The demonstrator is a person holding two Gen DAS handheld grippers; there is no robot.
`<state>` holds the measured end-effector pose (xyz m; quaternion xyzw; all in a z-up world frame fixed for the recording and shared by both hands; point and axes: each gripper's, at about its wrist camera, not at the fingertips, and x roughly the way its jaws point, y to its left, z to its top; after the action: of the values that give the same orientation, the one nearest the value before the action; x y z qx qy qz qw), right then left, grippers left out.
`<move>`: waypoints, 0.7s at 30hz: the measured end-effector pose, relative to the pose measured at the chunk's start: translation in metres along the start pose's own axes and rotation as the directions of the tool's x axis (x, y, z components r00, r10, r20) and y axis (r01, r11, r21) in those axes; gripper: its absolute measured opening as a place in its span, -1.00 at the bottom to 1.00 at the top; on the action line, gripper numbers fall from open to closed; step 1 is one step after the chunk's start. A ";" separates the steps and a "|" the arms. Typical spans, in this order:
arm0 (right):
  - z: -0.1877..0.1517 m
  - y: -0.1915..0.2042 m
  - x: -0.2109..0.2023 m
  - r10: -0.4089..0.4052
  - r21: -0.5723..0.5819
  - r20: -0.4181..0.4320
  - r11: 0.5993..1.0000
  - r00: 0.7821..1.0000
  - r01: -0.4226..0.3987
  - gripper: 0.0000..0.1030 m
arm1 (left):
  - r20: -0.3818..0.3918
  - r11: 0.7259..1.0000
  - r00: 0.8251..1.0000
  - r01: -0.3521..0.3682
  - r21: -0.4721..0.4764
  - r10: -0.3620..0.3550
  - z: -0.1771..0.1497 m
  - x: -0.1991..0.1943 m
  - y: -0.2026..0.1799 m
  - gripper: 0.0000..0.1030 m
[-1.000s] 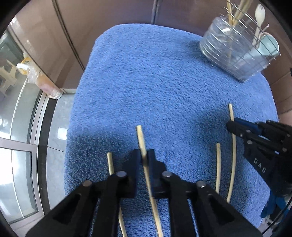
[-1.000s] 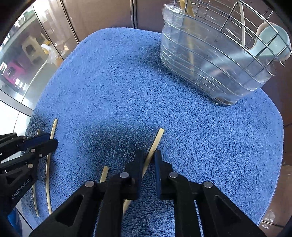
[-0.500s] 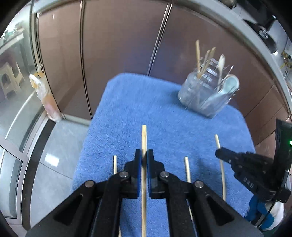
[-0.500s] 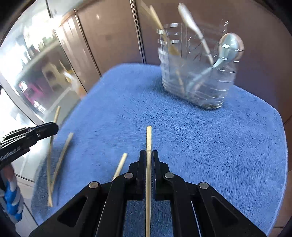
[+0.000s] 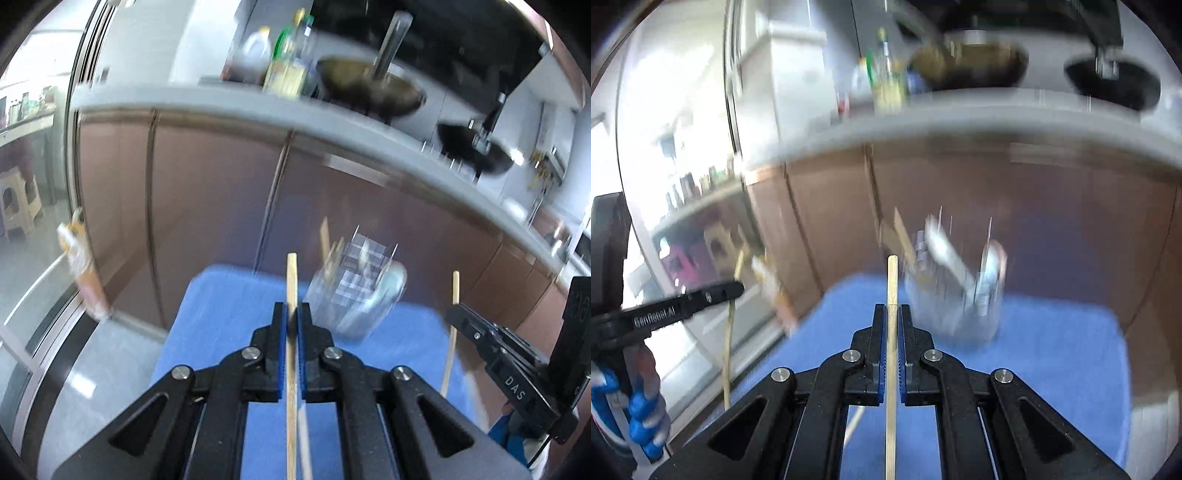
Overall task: Organize utensils
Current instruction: 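Lift both chopsticks over the holder and open both tools to drop them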
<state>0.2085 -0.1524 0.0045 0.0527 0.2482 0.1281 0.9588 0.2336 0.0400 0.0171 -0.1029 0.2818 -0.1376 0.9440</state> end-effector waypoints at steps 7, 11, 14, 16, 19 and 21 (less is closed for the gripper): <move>0.075 -0.032 0.028 -0.012 0.023 0.236 1.000 0.972 0.007 -0.90 | 0.203 0.994 0.973 0.110 -0.015 -0.105 0.070 0.026 -0.036 -0.91; 0.098 -0.049 0.058 -0.010 0.033 0.315 0.999 0.949 -0.001 -0.90 | 0.315 0.991 0.941 0.134 0.003 -0.128 0.102 0.054 -0.058 -0.91; 0.106 -0.061 0.075 -0.029 0.039 0.360 0.999 0.932 0.016 -0.90 | 0.366 0.993 0.924 0.115 0.007 -0.110 0.114 0.079 -0.070 -0.91; 0.109 -0.070 0.090 -0.054 0.044 0.381 0.998 0.923 0.040 -0.90 | 0.393 0.995 0.915 0.094 0.009 -0.090 0.114 0.097 -0.074 -0.91; 0.102 -0.082 0.105 -0.081 0.049 0.399 0.997 0.913 0.067 -0.90 | 0.438 0.999 0.898 0.039 0.018 -0.043 0.108 0.121 -0.079 -0.91; 0.098 -0.086 0.116 -0.094 0.044 0.404 0.996 0.910 0.083 -0.90 | 0.450 1.000 0.893 0.020 0.018 -0.026 0.103 0.139 -0.080 -0.91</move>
<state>0.3732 -0.2071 0.0220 0.0790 0.0477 0.0675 0.9934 0.3866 -0.0670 0.0529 -0.1291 0.0539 -0.1233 0.9825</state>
